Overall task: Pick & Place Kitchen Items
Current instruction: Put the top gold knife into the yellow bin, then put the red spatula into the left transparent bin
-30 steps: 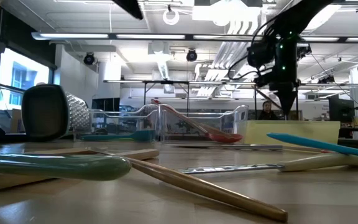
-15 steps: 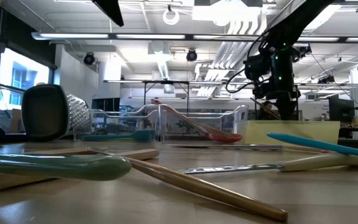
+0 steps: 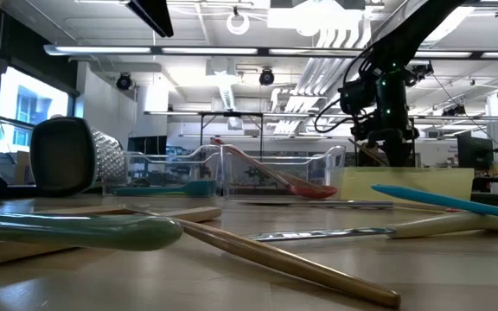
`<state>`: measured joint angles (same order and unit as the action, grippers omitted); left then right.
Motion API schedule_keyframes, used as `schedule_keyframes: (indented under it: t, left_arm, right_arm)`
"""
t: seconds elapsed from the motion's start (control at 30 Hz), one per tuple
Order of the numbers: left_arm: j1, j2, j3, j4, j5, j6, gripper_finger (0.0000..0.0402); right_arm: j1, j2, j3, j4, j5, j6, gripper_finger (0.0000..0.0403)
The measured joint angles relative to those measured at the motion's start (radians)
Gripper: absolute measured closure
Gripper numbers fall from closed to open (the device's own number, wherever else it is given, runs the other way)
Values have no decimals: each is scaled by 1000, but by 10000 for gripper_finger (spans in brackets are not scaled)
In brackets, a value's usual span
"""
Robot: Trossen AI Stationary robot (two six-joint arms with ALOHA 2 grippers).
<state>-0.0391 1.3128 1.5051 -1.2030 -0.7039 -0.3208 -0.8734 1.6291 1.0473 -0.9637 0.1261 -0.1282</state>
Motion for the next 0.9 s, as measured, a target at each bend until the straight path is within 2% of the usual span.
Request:
schedule_keyframes:
  t: [0.17, 0.47, 0.77, 0.9]
  left_arm:
    - [0, 0, 0, -1, 45, -5, 201]
    - [0, 1, 0, -1, 46, -5, 201]
    - [0, 1, 0, -4, 93, -25, 201]
    - [0, 1, 0, -4, 96, -28, 201]
  right_arm:
    - [0, 0, 0, 1, 5, 28, 388]
    - [0, 0, -1, 7, 3, 27, 377]
    - [1, 0, -1, 15, 7, 31, 298]
    - [1, -4, -1, 31, 39, 32, 259]
